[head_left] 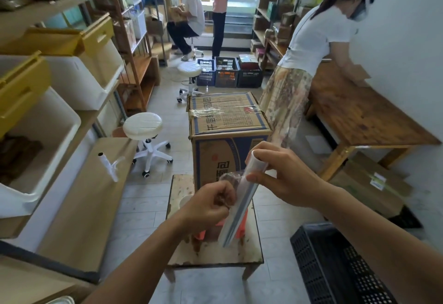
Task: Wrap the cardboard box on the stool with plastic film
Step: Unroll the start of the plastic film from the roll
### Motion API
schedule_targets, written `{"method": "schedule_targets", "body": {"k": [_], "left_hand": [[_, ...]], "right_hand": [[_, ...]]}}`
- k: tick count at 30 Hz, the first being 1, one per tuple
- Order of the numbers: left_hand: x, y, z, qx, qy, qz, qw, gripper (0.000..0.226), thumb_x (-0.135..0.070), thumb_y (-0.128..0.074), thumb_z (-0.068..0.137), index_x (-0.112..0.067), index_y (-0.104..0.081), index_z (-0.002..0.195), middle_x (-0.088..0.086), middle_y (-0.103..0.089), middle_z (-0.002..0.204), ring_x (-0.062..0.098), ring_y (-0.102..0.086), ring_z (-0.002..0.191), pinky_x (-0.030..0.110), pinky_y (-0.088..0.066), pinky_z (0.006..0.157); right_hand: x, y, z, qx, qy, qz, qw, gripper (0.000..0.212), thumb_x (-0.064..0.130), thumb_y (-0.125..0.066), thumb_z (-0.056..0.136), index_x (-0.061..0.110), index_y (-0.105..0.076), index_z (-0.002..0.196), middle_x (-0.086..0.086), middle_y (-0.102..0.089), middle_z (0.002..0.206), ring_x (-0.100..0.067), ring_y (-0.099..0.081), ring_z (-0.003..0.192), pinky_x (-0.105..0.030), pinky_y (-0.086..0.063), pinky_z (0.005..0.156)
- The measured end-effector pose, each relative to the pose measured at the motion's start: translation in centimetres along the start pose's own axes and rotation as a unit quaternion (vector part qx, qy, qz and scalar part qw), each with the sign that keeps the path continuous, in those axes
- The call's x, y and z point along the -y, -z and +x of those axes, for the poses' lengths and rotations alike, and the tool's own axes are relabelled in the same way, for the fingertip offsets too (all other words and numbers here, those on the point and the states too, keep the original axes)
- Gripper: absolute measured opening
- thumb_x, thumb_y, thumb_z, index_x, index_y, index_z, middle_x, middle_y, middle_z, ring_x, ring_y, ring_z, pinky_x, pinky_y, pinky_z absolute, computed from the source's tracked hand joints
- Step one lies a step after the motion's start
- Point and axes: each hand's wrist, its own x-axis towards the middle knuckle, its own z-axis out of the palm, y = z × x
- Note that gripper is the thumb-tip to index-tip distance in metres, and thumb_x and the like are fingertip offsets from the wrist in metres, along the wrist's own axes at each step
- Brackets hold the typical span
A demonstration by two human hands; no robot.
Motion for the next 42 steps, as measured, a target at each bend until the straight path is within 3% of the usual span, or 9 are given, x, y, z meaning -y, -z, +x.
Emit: {"method": "schedule_targets", "body": {"k": [7,11,16,19,28,31,35,39,42], "left_hand": [[0.4,-0.6,0.0,-0.046,-0.008,-0.057,0.997,0.031,0.014,-0.058,0.080,-0.005,-0.062,0.105,0.010,-0.062,0.107,0.028,-0.065,0.102,0.036,-0.059,0.084],[1.2,-1.4,-0.5,0.000,0.069,-0.080,0.994,0.063,0.013,-0.052,0.083,-0.031,-0.053,0.129,-0.005,-0.060,0.127,0.016,-0.060,0.122,0.023,-0.055,0.089],[2.2,-1.8,-0.6,0.156,0.116,0.009,0.981,0.042,-0.008,-0.056,0.093,-0.032,-0.056,0.126,-0.005,-0.062,0.123,0.009,-0.060,0.117,0.036,-0.054,0.098],[2.8,-1.9,-0.8,0.162,0.098,0.078,0.979,0.032,-0.010,-0.057,0.096,-0.027,-0.064,0.122,-0.014,-0.066,0.114,0.001,-0.063,0.109,0.027,-0.053,0.096],[3.1,-3.0,-1.1,0.090,0.117,0.082,0.986,0.014,-0.018,-0.063,0.095,-0.013,-0.069,0.107,0.003,-0.071,0.106,0.011,-0.067,0.097,0.031,-0.058,0.090],[3.6,-3.4,-1.4,0.064,0.152,0.060,0.985,0.009,-0.023,-0.055,0.099,-0.018,-0.062,0.103,0.005,-0.066,0.103,0.020,-0.065,0.093,0.039,-0.059,0.085],[3.7,-3.5,-1.8,-0.006,0.194,-0.014,0.981,0.011,-0.017,-0.044,0.104,-0.018,-0.054,0.099,0.003,-0.056,0.098,0.013,-0.057,0.081,0.019,-0.052,0.063],[4.2,-3.8,-2.0,-0.107,0.246,-0.141,0.953,0.018,-0.019,-0.039,0.106,-0.010,-0.054,0.112,0.015,-0.058,0.114,0.023,-0.064,0.095,0.021,-0.056,0.063],[3.7,-3.8,-2.3,-0.212,0.244,-0.281,0.904,0.022,-0.014,-0.035,0.107,-0.003,-0.053,0.109,0.018,-0.065,0.101,0.024,-0.072,0.083,0.029,-0.059,0.057]], "right_hand": [[0.3,2.0,0.3,0.050,-0.015,0.107,0.993,0.016,0.013,-0.065,0.093,0.006,-0.066,0.107,-0.002,-0.062,0.112,-0.024,-0.063,0.109,-0.046,-0.058,0.085],[1.0,3.9,0.4,0.059,-0.013,0.161,0.985,0.024,0.011,-0.063,0.095,0.000,-0.065,0.115,-0.009,-0.064,0.116,-0.026,-0.064,0.114,-0.048,-0.058,0.090],[1.8,5.5,0.6,0.105,0.001,0.213,0.971,0.027,0.015,-0.062,0.095,0.001,-0.062,0.118,-0.020,-0.064,0.115,-0.036,-0.064,0.113,-0.055,-0.056,0.090],[2.0,5.9,0.4,0.118,0.012,0.222,0.968,0.025,0.021,-0.063,0.095,0.013,-0.062,0.119,-0.021,-0.064,0.114,-0.038,-0.063,0.113,-0.056,-0.055,0.091],[1.1,5.8,0.3,0.128,-0.034,0.219,0.967,0.025,0.001,-0.062,0.093,-0.004,-0.064,0.118,-0.021,-0.065,0.116,-0.032,-0.065,0.114,-0.045,-0.055,0.095],[0.9,5.9,0.3,0.114,-0.052,0.202,0.971,0.029,0.012,-0.065,0.094,0.001,-0.064,0.120,-0.017,-0.067,0.116,-0.030,-0.066,0.113,-0.049,-0.055,0.095],[1.4,6.2,0.2,0.086,-0.049,0.245,0.964,0.027,0.034,-0.068,0.091,0.020,-0.068,0.115,-0.009,-0.068,0.112,-0.021,-0.067,0.110,-0.038,-0.056,0.094],[0.4,5.8,0.5,0.068,-0.068,0.197,0.976,0.028,0.015,-0.064,0.092,0.000,-0.065,0.115,-0.010,-0.066,0.109,-0.023,-0.066,0.108,-0.040,-0.056,0.093],[0.1,5.2,0.3,0.035,-0.077,0.166,0.983,0.026,0.021,-0.064,0.091,0.005,-0.065,0.111,-0.001,-0.067,0.105,-0.019,-0.067,0.106,-0.043,-0.058,0.091]]}}
